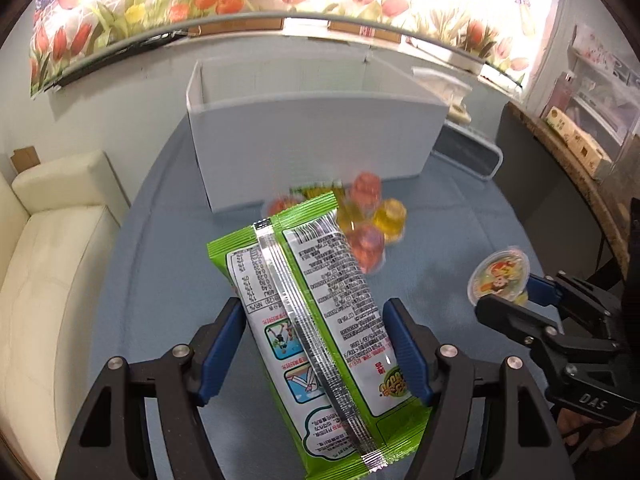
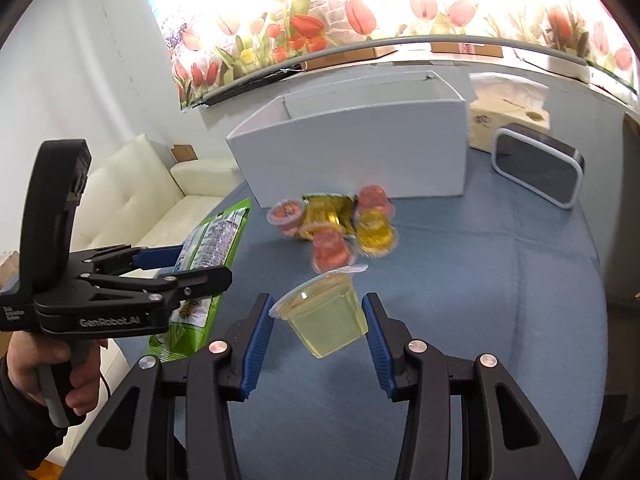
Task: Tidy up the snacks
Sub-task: 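Carry the packet and jelly cup into the white box and release both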
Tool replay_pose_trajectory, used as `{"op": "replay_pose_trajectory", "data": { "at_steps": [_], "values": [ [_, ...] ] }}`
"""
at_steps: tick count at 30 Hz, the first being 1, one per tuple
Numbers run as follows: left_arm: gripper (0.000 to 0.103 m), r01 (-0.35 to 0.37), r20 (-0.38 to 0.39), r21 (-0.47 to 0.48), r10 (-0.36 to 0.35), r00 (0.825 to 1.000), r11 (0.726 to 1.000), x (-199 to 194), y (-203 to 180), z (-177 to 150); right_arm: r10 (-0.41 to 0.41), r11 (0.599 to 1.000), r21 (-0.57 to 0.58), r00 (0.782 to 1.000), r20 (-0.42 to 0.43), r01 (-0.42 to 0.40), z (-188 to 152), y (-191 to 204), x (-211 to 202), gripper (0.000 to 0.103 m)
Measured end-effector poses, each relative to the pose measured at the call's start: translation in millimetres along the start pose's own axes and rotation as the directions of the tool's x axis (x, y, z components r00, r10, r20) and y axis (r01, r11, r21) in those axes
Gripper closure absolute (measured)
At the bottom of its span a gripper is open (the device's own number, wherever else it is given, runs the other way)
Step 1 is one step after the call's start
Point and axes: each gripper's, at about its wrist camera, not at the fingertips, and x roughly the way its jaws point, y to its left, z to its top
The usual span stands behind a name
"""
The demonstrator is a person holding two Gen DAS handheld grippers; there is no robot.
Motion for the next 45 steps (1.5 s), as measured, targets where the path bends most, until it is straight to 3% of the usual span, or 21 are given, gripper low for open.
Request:
{"op": "replay_pose_trajectory", "data": {
  "at_steps": [5,12,16,19,22,26,28,31,35,39,45],
  "values": [
    [0.027,0.032,0.068,0.015,-0.032,0.997,0.999,-16.7,11.2,49.6,0.002,1.000,-0.015,0.999,0.040,-0.002,45.9,0.6,4.3,0.053],
    [0.027,0.052,0.174,0.060,-0.062,0.983,0.997,-17.9,22.5,168.0,-0.011,1.000,0.000,0.996,0.087,0.011,143.1,-23.2,34.0,0.053],
    [0.027,0.072,0.144,0.072,-0.082,0.986,0.995,15.2,31.7,221.1,-0.045,0.998,-0.030,0.995,0.087,0.048,189.1,-38.5,60.3,0.053],
    [0.027,0.086,0.089,0.067,-0.091,0.992,0.994,49.4,40.5,243.2,-0.039,0.999,0.007,0.998,0.055,0.038,211.6,-56.5,85.1,0.053],
    [0.026,0.111,0.027,0.055,-0.113,0.993,0.992,87.3,45.5,248.5,-0.041,0.999,0.015,0.999,0.033,0.040,220.1,-67.1,103.1,0.053],
    [0.023,0.081,-0.032,0.059,-0.080,0.996,0.995,121.1,46.7,240.9,-0.055,0.998,0.032,0.998,-0.013,0.056,215.7,-76.4,118.8,0.051],
    [0.020,0.088,-0.067,0.054,-0.084,0.994,0.995,135.2,50.6,236.7,-0.064,0.997,0.052,0.998,-0.017,0.065,211.8,-82.9,120.7,0.022],
    [0.010,0.102,-0.083,0.051,-0.097,0.992,0.993,142.7,53.7,229.9,-0.088,0.994,0.068,0.996,0.018,0.087,207.8,-89.4,113.0,0.014],
    [0.000,0.140,-0.083,0.029,-0.137,0.987,0.990,138.6,58.7,227.8,-0.067,0.992,0.112,0.996,0.061,0.060,203.8,-94.0,95.3,0.014],
    [0.000,0.141,-0.034,0.005,-0.141,0.989,0.990,117.8,60.9,226.1,-0.080,0.991,0.115,0.993,0.091,0.069,195.5,-86.5,77.0,0.001],
    [0.000,0.121,0.043,0.011,-0.121,0.992,0.993,74.1,58.3,211.0,-0.090,0.991,0.109,0.991,0.094,0.080,171.1,-63.3,52.3,0.000]
  ]
}}
